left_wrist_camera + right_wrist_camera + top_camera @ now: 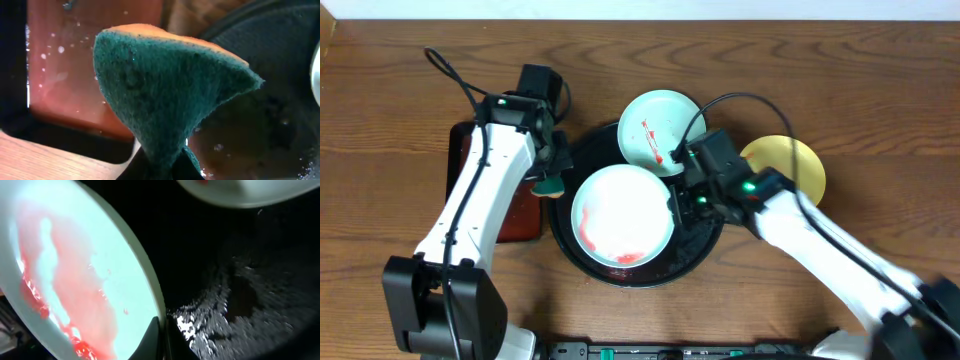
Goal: Clean dirty plates on tray and stack at the side
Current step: 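Lift the sponge back toward the basin with left gripper, then lift the light-blue plate with right gripper and carry it right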
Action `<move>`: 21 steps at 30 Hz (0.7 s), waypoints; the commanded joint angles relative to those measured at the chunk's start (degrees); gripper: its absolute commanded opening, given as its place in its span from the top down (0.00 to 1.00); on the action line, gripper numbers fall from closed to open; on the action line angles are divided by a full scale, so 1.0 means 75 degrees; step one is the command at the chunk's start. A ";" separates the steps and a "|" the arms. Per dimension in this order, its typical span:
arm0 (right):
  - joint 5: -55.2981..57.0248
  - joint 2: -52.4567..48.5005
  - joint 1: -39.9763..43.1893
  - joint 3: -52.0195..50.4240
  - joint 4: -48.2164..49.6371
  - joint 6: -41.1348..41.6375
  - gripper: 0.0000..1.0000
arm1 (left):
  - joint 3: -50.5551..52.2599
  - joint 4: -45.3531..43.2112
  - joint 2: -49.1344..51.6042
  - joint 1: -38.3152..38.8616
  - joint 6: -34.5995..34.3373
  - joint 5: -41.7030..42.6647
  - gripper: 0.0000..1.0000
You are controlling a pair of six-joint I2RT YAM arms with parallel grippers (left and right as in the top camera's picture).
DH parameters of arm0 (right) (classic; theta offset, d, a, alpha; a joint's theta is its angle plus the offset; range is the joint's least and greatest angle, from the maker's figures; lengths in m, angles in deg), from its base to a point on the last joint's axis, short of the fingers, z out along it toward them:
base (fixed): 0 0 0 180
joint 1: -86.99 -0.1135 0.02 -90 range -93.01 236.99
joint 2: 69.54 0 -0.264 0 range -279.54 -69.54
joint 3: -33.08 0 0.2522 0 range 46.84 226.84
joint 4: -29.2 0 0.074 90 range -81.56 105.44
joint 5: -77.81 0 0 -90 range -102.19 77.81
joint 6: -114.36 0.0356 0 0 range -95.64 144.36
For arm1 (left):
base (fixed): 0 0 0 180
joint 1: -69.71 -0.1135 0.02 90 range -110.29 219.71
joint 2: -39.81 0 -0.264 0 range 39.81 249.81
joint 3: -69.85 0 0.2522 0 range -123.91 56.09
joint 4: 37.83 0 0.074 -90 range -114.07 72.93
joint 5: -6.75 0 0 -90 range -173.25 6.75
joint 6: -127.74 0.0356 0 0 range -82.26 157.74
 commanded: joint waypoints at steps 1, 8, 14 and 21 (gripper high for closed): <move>0.1157 0.0662 0.0032 0.0064 -0.0402 -0.0146 0.99 | -0.0160 0.0047 -0.0035 -0.0090 0.0079 0.0017 0.92; 0.3707 0.1212 0.0017 0.0064 -0.1309 0.0055 0.99 | -0.0152 0.0015 -0.0035 -0.0090 0.0076 0.0017 0.92; 0.4809 0.1204 -0.0297 0.0064 -0.1498 0.0315 0.99 | -0.0140 0.0017 -0.0035 -0.0090 0.0076 0.0017 0.92; 0.6679 0.1204 -0.1437 0.0067 -0.1376 0.0338 0.99 | -0.0140 0.0015 -0.0035 -0.0090 0.0076 0.0017 0.92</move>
